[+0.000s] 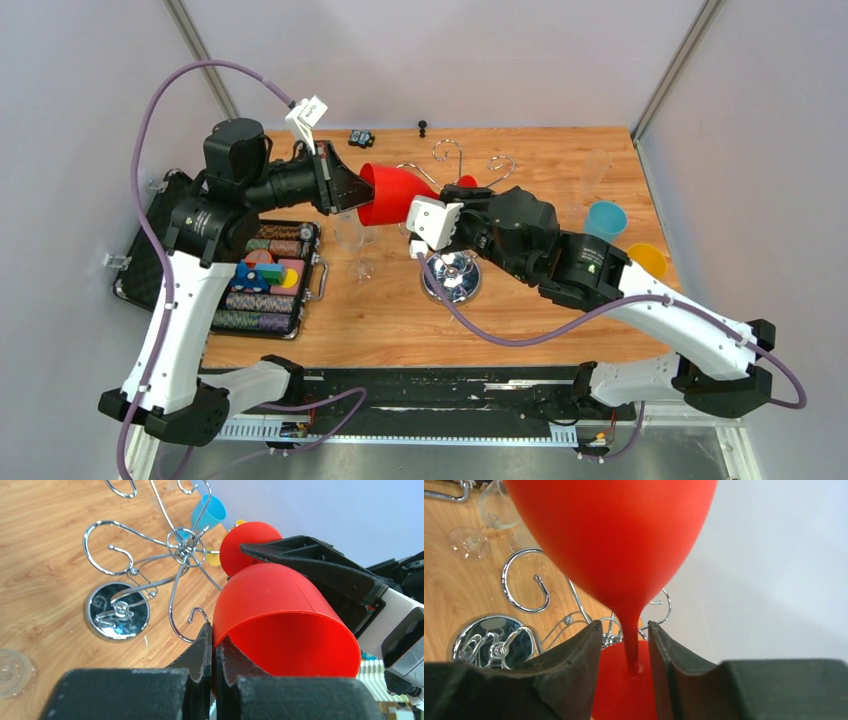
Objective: Take the wine glass off the wine glass rack
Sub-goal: Place the wine glass at the center of the board.
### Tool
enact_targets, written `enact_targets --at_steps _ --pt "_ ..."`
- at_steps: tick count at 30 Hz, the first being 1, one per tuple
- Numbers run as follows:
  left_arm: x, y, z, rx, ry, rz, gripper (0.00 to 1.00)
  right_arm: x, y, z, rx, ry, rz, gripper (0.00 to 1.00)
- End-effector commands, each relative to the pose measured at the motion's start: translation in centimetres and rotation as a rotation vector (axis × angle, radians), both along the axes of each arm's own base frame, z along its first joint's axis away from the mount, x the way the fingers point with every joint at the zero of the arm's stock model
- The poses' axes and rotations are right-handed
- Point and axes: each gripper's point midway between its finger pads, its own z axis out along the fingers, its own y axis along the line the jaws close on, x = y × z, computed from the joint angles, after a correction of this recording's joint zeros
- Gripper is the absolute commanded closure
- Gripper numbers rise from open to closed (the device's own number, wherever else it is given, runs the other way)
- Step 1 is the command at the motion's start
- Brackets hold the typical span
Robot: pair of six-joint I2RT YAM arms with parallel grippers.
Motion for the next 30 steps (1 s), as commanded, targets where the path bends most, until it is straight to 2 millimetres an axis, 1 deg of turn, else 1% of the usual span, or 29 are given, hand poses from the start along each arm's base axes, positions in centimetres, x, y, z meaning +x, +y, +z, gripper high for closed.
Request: enact_targets --at_steps 1,2,3,4,7,8,9,10,11,12,14,15,16,18,20,23,26,30 --pt "-0.2 1.1 4.7 -0.05 -0.148 0.081 1.0 -0.6 -1.5 4.0 0.135 -0.064 -0.012 0.56" --pt "-0.3 1.4 5.4 -0.053 -0.174 0.096 1.0 -0.8 -1.6 4.3 0.149 -0.067 -0.008 0.53" --pt "0.0 1.8 5.6 -0.047 -0.186 0.128 1.0 -1.0 -1.8 4.6 0.165 -0.069 -0.003 0.5" --pt "-0.1 2.1 6.4 -0.047 -0.212 0.144 1.0 -1.2 -1.9 4.9 0.18 -0.069 0.003 0.48" --pt "0.2 3.1 7.6 -0.037 -0.252 0.217 1.0 -1.9 -2.5 6.1 0.24 -0.065 0.021 0.42" --pt "0.1 3.4 8.1 -0.037 -0.271 0.232 1.0 -2.2 -2.7 6.4 0.261 -0.061 0.03 0.42" --pt "0.4 3.9 8.2 -0.027 -0.275 0.266 1.0 -2.5 -2.9 6.8 0.283 -0.057 0.04 0.42" --pt "0.5 4.3 8.7 -0.022 -0.292 0.285 1.0 -2.8 -3.1 7.2 0.307 -0.053 0.05 0.41" --pt "0.9 4.9 8.6 -0.004 -0.29 0.33 1.0 -3.1 -3.3 7.6 0.334 -0.047 0.059 0.41" --pt "1.0 5.3 9.0 0.004 -0.308 0.353 1.0 -3.5 -3.6 7.9 0.358 -0.044 0.07 0.41" --pt "1.8 6.3 9.2 0.034 -0.32 0.418 1.0 -4.1 -3.9 8.5 0.4 -0.035 0.088 0.4" --pt "2.2 7.0 9.0 0.056 -0.321 0.46 1.0 -4.3 -4.1 8.7 0.418 -0.029 0.095 0.4" --pt "2.6 7.2 9.2 0.065 -0.327 0.479 1.0 -4.6 -4.2 8.9 0.436 -0.023 0.103 0.4" --pt "3.6 8.0 9.0 0.104 -0.321 0.532 1.0 -5.0 -4.6 9.3 0.471 -0.008 0.111 0.39" --pt "4.9 9.3 8.7 0.151 -0.319 0.612 1.0 -5.4 -5.0 9.6 0.502 0.007 0.119 0.38" --pt "6.8 10.3 8.2 0.214 -0.318 0.683 1.0 -6.2 -5.8 10.2 0.548 0.023 0.14 0.38" --pt "8.5 11.7 7.6 0.279 -0.31 0.767 1.0 -6.8 -6.4 10.4 0.581 0.041 0.152 0.38" --pt "10.7 12.8 6.5 0.374 -0.293 0.838 1.0 -7.3 -7.1 10.2 0.613 0.065 0.154 0.38"
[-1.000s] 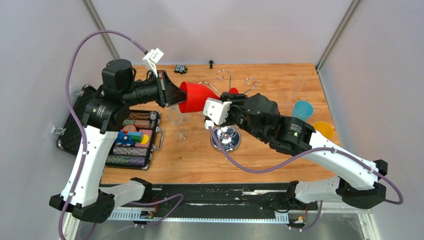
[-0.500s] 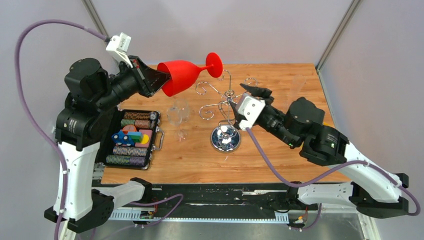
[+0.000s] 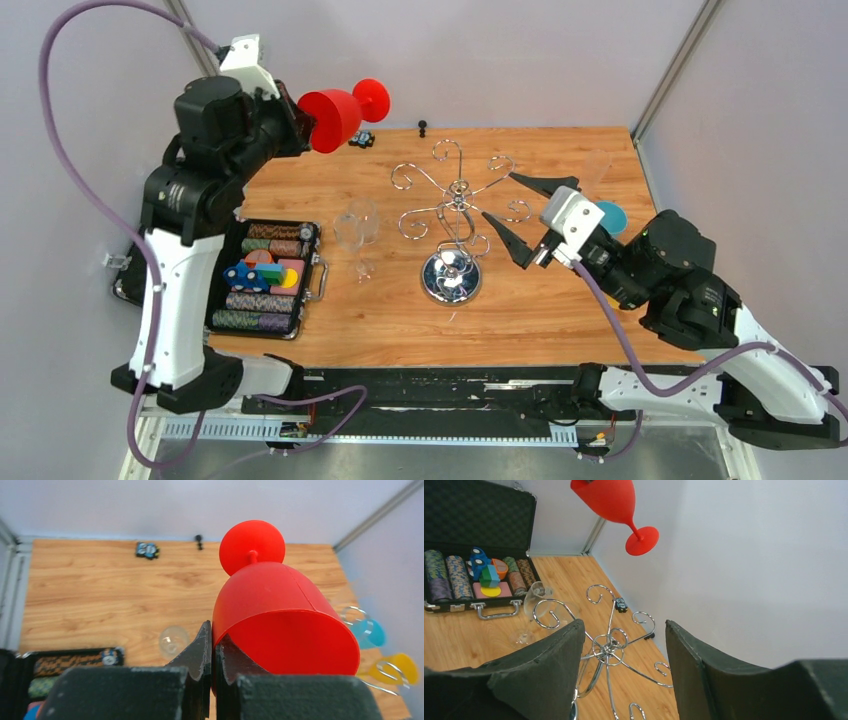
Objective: Take the wine glass off the wine glass rack
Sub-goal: Place the wine glass at the center of the board.
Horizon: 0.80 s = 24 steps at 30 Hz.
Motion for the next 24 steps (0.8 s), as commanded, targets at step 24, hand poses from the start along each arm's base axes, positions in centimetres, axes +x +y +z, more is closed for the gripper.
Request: enact_targets --at_steps 24 --pt "11.8 10.7 -15.0 0.14 0.39 0.291 1.0 -3.8 -3.9 0.9 0.258 0.425 0.054 0.29"
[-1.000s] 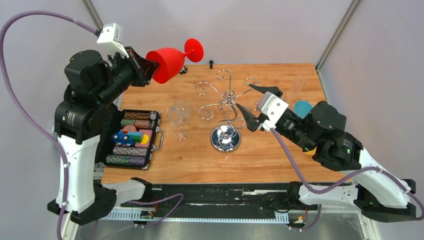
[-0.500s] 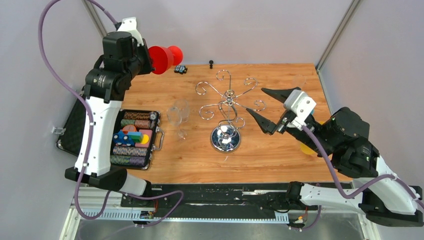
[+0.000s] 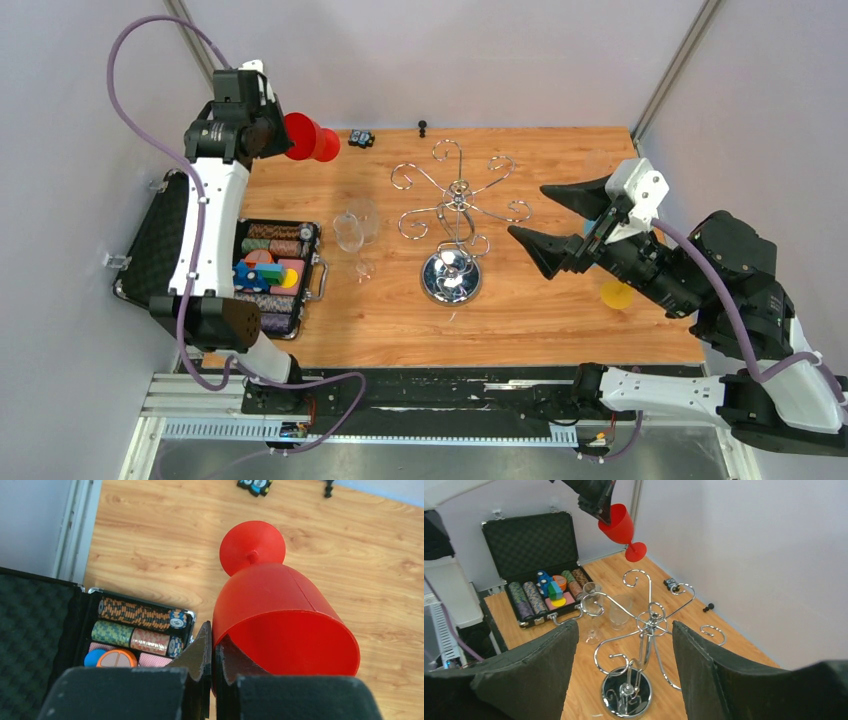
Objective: Take the wine glass off the wine glass rack
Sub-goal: Place the wine glass at the center of the board.
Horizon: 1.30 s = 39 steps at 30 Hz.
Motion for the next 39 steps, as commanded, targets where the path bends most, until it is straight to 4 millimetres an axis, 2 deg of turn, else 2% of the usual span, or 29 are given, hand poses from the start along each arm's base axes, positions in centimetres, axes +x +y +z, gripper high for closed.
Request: enact_targets --at_steps 1,3,5,13,19,33,39 --pt "1.7 0.9 -0.9 -0.012 0.004 -0.001 1.0 -1.7 -0.5 0.1 0.063 0.092 0.062 0.29" --pt "2.1 2.0 -2.2 -0.014 0.039 0.018 1.0 -1.6 -1.1 -0.2 0.063 0.096 0.043 0.29" --pt "2.6 2.3 -3.4 -0.012 0.076 0.02 1.0 -1.5 -1.9 -0.5 0.063 0.097 0.018 0.29" --pt "3.9 1.8 -8.8 -0.05 0.215 0.006 1.0 -1.4 -2.5 -1.9 0.052 0.117 -0.005 0.29" --pt "4.4 1.7 -12.0 -0.063 0.284 0.011 1.0 -1.5 -2.8 -2.6 0.041 0.125 -0.008 0.29" --pt "3.8 1.7 -18.2 -0.052 0.43 0.022 1.0 -1.3 -2.5 -4.0 0.009 0.136 -0.012 0.27" --pt "3.6 2.1 -19.4 0.008 0.466 0.037 1.0 -1.4 -2.6 -4.3 0.01 0.143 -0.014 0.27"
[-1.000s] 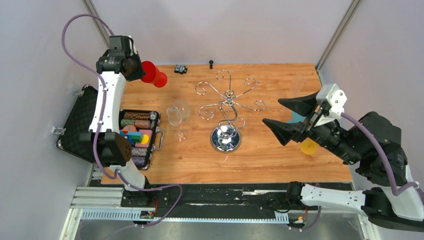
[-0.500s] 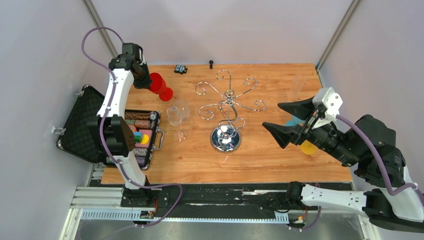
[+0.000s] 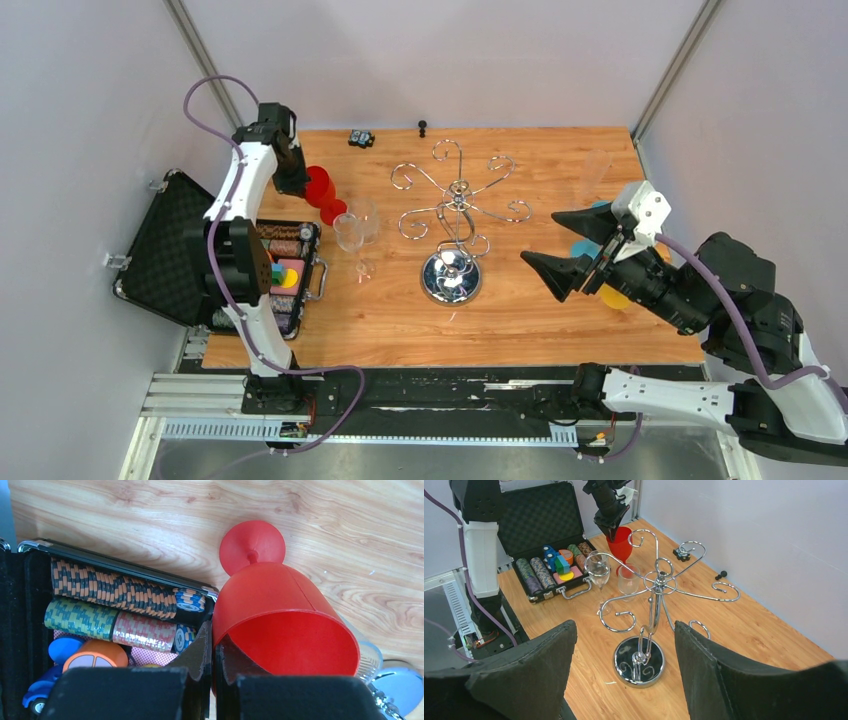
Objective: Take the wine glass off the wine glass rack
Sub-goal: Place the wine glass at the center of the board.
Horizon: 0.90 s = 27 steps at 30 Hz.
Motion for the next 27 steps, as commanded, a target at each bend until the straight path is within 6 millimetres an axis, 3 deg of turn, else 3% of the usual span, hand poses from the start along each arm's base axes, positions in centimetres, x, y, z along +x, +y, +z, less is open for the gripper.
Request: enact_targets --at_steps 1,15,27 --pt "0.7 -0.1 0.1 0.054 -0.021 -0.014 1.0 -0.1 -0.5 0.3 0.031 0.011 -0.014 0.27" --pt "-0.2 -1.8 -0.5 0.12 0.043 -0.083 1.0 -0.1 -0.6 0.1 0.03 0.014 -0.016 0.25" --pt "0.6 -1.9 0.3 0.132 0.031 -0.094 0.64 -0.1 -0.8 0.0 0.03 0.015 -0.019 0.22"
